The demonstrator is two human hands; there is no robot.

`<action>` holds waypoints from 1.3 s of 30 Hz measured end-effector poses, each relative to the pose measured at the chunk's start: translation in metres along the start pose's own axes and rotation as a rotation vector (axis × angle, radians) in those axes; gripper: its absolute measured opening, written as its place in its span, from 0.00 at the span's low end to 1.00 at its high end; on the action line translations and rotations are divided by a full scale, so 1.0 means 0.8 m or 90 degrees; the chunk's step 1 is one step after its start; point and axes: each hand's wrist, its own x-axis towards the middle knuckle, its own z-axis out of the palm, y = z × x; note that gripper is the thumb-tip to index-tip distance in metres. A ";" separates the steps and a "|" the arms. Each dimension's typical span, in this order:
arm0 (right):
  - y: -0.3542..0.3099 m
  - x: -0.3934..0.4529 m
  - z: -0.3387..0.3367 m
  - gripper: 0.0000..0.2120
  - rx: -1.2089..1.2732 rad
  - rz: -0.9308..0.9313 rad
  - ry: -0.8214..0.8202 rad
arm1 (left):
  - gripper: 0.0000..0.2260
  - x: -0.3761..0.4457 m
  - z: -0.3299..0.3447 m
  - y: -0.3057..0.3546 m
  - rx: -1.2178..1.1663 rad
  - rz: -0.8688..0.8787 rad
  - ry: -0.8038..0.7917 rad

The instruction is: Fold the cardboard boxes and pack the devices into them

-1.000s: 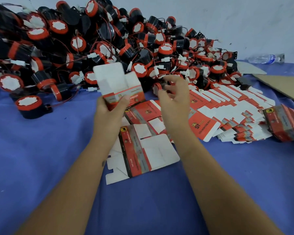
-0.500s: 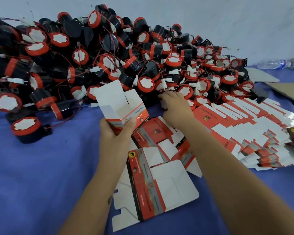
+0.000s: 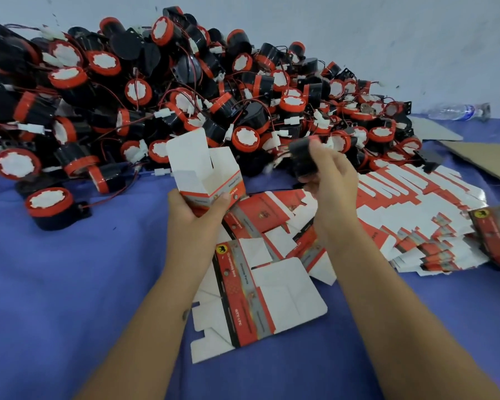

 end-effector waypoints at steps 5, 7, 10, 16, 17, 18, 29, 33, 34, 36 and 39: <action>-0.022 -0.066 -0.006 0.16 0.209 -0.121 0.105 | 0.18 -0.015 -0.001 0.015 0.028 0.073 -0.043; -0.020 -0.092 -0.002 0.19 0.106 -0.244 0.109 | 0.19 -0.023 0.000 0.017 0.089 0.090 -0.087; -0.001 -0.112 0.005 0.24 -0.150 -0.384 0.064 | 0.22 -0.030 0.003 0.010 0.171 0.093 -0.156; 0.021 -0.112 0.011 0.23 -0.432 -0.386 -0.147 | 0.22 -0.025 0.004 -0.005 0.259 0.072 -0.189; 0.021 -0.110 0.010 0.23 -0.451 -0.387 -0.159 | 0.22 -0.024 0.003 -0.006 0.257 0.065 -0.188; 0.021 -0.109 0.009 0.23 -0.478 -0.393 -0.168 | 0.21 -0.022 0.002 -0.007 0.257 0.063 -0.189; 0.017 -0.102 0.001 0.16 -0.663 -0.492 -0.136 | 0.24 -0.019 0.000 -0.010 0.248 0.053 -0.199; 0.023 -0.103 0.002 0.18 -0.772 -0.466 -0.197 | 0.24 -0.017 0.000 -0.013 0.246 0.059 -0.204; 0.026 -0.102 0.002 0.19 -0.793 -0.458 -0.215 | 0.24 -0.017 0.000 -0.013 0.245 0.056 -0.203; 0.026 -0.102 0.002 0.19 -0.764 -0.460 -0.216 | 0.23 -0.017 0.001 -0.013 0.229 0.044 -0.201; 0.021 -0.102 0.002 0.15 -0.560 -0.482 -0.106 | 0.18 -0.015 -0.001 -0.012 0.151 -0.016 -0.162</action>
